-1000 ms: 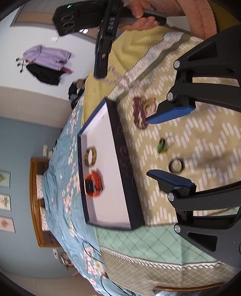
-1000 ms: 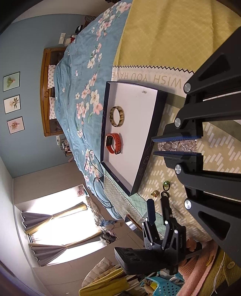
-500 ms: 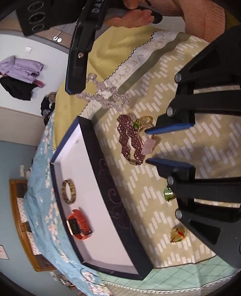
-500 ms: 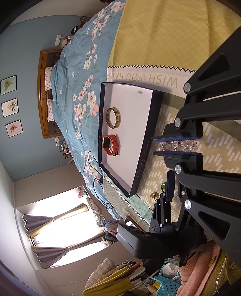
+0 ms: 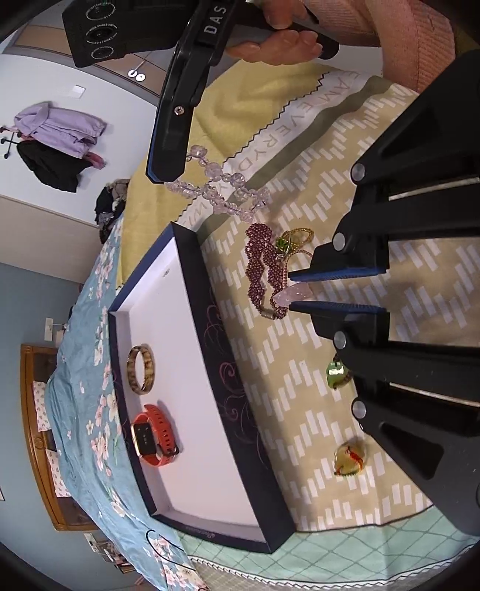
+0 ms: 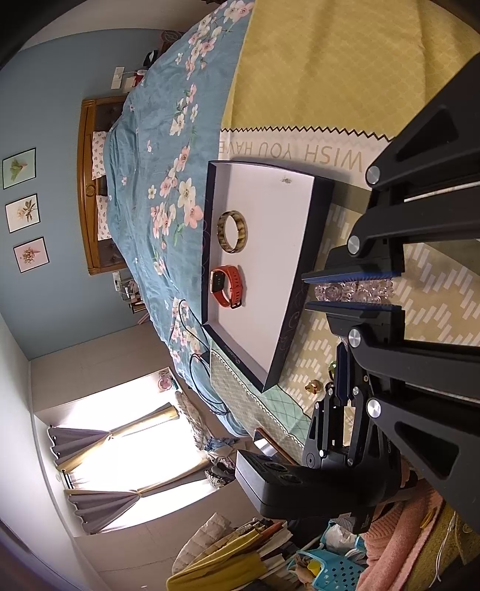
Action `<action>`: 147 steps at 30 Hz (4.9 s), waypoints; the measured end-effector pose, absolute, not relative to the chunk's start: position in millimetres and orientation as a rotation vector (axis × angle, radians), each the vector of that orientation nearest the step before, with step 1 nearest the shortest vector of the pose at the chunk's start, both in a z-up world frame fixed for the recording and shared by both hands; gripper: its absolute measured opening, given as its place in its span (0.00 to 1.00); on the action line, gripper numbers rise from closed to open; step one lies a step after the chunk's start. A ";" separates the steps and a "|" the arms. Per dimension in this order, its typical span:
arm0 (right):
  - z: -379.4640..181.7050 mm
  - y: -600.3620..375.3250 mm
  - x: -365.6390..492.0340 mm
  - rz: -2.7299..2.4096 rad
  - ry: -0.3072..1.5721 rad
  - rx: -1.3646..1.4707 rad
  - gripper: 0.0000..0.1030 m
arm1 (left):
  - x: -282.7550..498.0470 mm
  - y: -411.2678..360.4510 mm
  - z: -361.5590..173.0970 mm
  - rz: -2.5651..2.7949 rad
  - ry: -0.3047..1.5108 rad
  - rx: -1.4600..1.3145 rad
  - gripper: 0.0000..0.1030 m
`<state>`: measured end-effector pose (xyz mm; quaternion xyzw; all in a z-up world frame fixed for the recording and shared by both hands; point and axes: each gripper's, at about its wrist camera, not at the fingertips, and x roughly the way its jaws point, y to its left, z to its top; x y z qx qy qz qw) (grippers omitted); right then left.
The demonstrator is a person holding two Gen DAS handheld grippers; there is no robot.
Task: Organize jewelry
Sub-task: 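Grasp the clear crystal bracelet with the right tool while the left tool grasps the pink bead bracelet, then lower both bracelets into the white box and open both tools, then grasp the dark red beaded bracelet with the right tool while the left tool grasps the black ring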
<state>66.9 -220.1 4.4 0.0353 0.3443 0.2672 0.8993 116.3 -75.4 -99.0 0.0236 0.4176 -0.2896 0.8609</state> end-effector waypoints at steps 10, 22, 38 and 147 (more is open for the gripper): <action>18.4 -210.5 83.3 0.565 0.673 0.065 0.08 | 116.1 -47.3 -64.0 -0.548 0.780 0.021 0.11; 34.4 -202.5 120.3 0.558 0.637 0.085 0.08 | 141.8 -26.6 -41.9 -0.462 0.724 0.032 0.11; 20.8 -183.4 178.1 0.517 0.674 0.115 0.08 | 189.3 -22.6 -47.6 -0.390 0.745 0.075 0.11; -54.4 -205.6 88.8 0.500 0.909 0.109 0.05 | 81.9 -5.7 -73.7 -0.438 0.721 0.056 0.52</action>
